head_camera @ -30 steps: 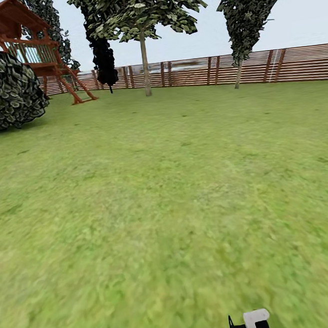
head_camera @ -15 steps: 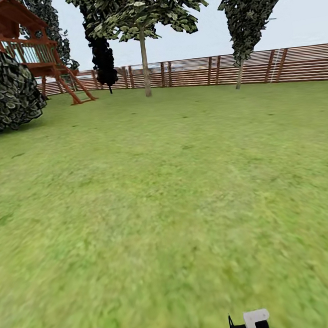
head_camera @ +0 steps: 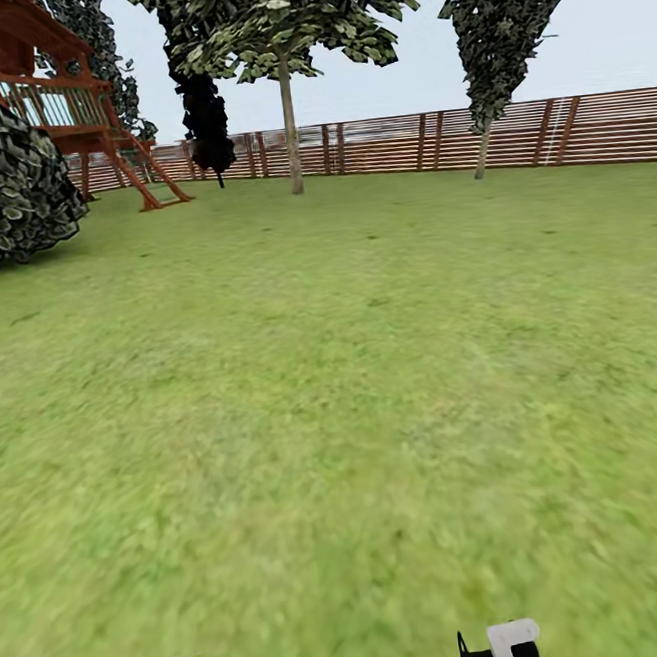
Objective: In the garden, pick up the pesticide atomizer on the floor and spray pesticide onto both trees until each tree trunk is fully covered.
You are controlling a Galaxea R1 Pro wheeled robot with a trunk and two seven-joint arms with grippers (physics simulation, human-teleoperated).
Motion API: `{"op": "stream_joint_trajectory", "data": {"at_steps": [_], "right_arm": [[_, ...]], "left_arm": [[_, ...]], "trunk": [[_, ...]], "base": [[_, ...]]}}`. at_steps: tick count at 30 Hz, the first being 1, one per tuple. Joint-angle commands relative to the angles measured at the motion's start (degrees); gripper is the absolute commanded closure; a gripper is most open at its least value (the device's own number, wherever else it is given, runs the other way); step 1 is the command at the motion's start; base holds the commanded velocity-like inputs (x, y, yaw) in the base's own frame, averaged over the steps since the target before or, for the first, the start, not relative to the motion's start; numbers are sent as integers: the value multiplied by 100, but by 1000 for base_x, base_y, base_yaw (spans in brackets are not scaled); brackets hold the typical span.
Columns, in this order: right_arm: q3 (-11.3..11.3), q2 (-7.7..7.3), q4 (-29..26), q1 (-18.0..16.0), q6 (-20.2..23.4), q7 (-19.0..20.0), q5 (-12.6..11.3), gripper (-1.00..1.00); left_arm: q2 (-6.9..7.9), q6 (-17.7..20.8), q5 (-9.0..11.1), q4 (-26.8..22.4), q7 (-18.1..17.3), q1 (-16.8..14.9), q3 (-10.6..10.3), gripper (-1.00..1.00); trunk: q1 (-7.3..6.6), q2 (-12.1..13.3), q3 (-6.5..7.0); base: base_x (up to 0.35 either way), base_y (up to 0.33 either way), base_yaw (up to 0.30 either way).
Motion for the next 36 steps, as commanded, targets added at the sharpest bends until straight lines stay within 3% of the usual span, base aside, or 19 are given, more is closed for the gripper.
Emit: {"op": "stream_joint_trajectory", "data": {"at_steps": [1, 36], "right_arm": [[44, 0, 6, -2, 0, -60, 29, -100], [44, 0, 6, -4, 0, -60, 34, -100]], "left_arm": [[0, -17, 32, 4, -1, -3, -9, 100], [0, -17, 32, 4, -1, -3, -9, 100]], "trunk": [[2, -2, -5], [2, -2, -5]], "base": [[339, 0, 0], [339, 0, 0]]}}
